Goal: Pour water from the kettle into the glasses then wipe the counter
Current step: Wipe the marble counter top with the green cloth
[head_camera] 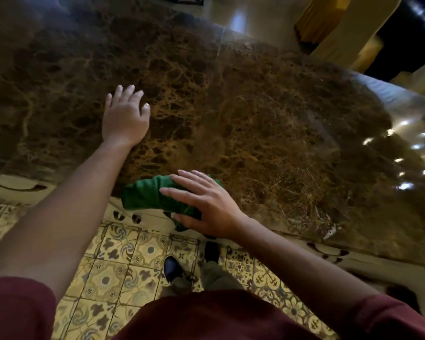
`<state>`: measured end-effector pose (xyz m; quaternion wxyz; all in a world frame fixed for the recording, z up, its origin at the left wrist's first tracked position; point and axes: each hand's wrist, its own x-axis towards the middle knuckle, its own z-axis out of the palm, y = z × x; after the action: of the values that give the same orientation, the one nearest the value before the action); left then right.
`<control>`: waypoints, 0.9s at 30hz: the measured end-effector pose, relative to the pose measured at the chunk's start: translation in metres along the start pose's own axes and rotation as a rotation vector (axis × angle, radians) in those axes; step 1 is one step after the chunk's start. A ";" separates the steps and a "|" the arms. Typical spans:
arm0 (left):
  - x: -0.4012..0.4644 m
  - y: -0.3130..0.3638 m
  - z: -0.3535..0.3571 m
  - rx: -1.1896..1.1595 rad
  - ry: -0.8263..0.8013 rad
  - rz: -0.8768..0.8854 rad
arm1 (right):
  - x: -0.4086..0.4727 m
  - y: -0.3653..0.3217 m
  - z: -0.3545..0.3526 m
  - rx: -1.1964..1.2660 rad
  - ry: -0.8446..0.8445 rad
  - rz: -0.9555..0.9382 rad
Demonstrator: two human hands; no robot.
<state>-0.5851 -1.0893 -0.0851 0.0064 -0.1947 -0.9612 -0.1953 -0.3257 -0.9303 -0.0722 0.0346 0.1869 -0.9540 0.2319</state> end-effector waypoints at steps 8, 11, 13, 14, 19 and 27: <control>-0.051 0.036 -0.001 0.154 -0.216 0.109 | -0.089 0.048 -0.035 -0.193 0.231 0.403; -0.075 0.048 0.009 0.163 -0.186 0.099 | -0.107 0.081 -0.057 -0.246 0.245 0.603; -0.072 0.048 0.011 0.169 -0.190 0.069 | -0.091 0.105 -0.068 -0.244 0.264 0.731; -0.071 0.047 0.012 0.180 -0.190 0.060 | -0.076 0.115 -0.071 -0.234 0.278 0.793; -0.068 0.058 0.006 0.184 -0.246 -0.008 | -0.026 0.113 -0.063 -0.196 0.263 0.675; -0.118 0.152 0.037 0.058 -0.119 0.016 | -0.191 0.065 -0.052 -0.269 0.183 0.434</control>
<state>-0.4162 -0.9905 -0.0732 -0.0439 -0.2133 -0.9635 -0.1556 -0.1737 -0.7883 -0.0833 0.0949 -0.0499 -0.9869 0.1209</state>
